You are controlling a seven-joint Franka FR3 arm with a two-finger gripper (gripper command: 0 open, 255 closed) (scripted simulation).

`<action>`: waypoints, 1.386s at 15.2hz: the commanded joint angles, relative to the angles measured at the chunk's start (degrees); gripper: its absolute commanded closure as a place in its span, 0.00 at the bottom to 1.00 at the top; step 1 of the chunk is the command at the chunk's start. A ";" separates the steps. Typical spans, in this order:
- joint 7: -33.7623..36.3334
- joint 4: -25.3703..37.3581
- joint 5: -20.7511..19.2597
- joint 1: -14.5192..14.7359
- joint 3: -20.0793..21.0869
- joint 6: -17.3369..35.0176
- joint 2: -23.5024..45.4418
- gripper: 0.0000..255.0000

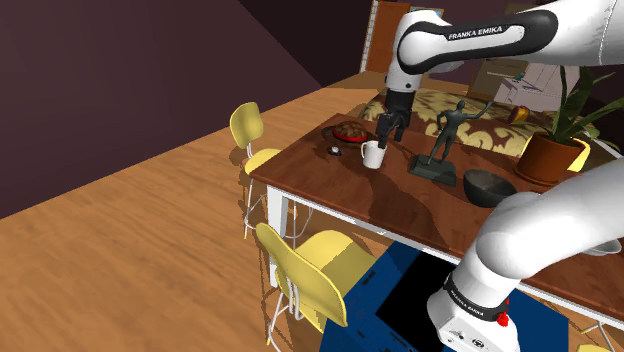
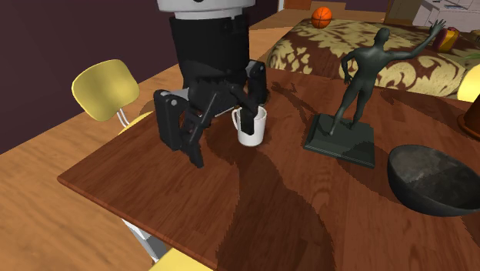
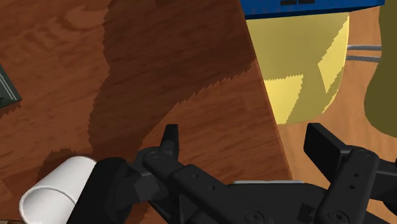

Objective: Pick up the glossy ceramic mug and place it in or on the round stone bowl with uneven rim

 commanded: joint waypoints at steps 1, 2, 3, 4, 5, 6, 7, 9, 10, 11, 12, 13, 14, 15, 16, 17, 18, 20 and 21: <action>-2.06 1.38 -0.43 -0.70 -2.00 2.02 3.18 0.00; -3.05 2.22 -0.49 -0.99 -2.95 2.96 4.89 0.00; -4.06 3.14 -0.48 -1.25 -3.91 3.86 6.64 0.00; -5.08 4.11 -0.39 -1.50 -4.84 4.72 8.43 0.00; -6.11 5.16 -0.23 -1.74 -5.76 5.55 10.25 0.00; -7.18 6.27 0.02 -1.98 -6.66 6.33 12.11 0.00; -8.26 7.44 0.34 -2.22 -7.54 7.06 14.01 0.00; -10.50 9.99 1.26 -2.72 -9.20 8.37 17.91 0.00; -11.66 11.37 1.84 -2.99 -9.99 8.95 19.91 0.00; -12.83 12.81 2.50 -3.28 -10.75 9.46 21.94 0.00; -14.02 14.33 3.25 -3.59 -11.47 9.91 24.01 0.00; -15.23 15.91 4.07 -3.94 -12.15 10.30 26.11 0.00; -16.44 17.57 4.96 -4.33 -12.76 10.61 28.25 0.00; -17.66 19.30 5.92 -4.79 -13.32 10.86 30.41 0.00; -18.88 21.11 6.93 -5.29 -13.81 11.02 32.60 0.00; -20.08 23.00 7.99 -5.86 -14.24 11.11 34.82 0.00; -21.25 24.97 9.07 -6.51 -14.58 11.12 37.06 0.00; -23.49 29.16 11.29 -8.00 -15.07 10.89 41.60 0.00; -24.54 31.40 12.40 -8.86 -15.19 10.66 43.90 0.00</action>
